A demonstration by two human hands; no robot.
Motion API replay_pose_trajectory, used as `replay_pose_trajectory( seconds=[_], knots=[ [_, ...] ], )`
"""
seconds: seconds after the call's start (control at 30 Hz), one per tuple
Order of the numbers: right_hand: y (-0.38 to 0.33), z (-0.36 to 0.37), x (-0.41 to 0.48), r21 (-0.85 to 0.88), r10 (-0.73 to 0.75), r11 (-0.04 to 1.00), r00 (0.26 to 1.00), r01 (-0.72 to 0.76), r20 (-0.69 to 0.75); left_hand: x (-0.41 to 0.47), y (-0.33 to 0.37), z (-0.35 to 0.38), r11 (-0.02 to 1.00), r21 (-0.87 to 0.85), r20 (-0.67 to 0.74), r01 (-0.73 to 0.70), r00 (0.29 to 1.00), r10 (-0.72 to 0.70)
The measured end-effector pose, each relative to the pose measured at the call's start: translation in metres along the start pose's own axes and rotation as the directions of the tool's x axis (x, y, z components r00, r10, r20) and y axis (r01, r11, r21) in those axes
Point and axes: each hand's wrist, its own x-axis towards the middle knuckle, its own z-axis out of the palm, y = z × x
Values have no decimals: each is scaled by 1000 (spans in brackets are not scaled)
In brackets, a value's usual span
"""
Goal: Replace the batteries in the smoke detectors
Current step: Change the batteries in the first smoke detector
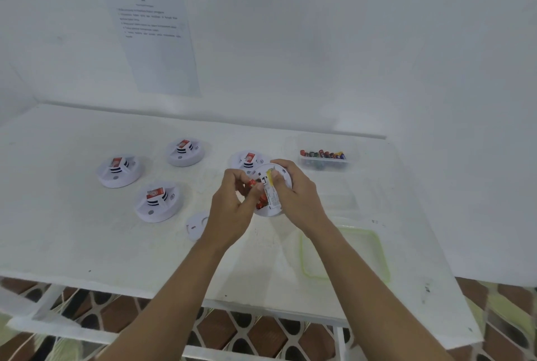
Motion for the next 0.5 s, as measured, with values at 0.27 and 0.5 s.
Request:
replay_pose_trajectory(
  seconds=[0.27, 0.5],
  knots=[
    [7, -55, 18, 5, 21, 1000, 976, -20, -215, 20, 20, 36, 968, -250, -164, 31, 984, -74],
    [24, -107, 32, 57, 90, 995, 948, -76, -304, 38, 16, 83, 985, 168, 229, -47, 973, 7]
  ],
)
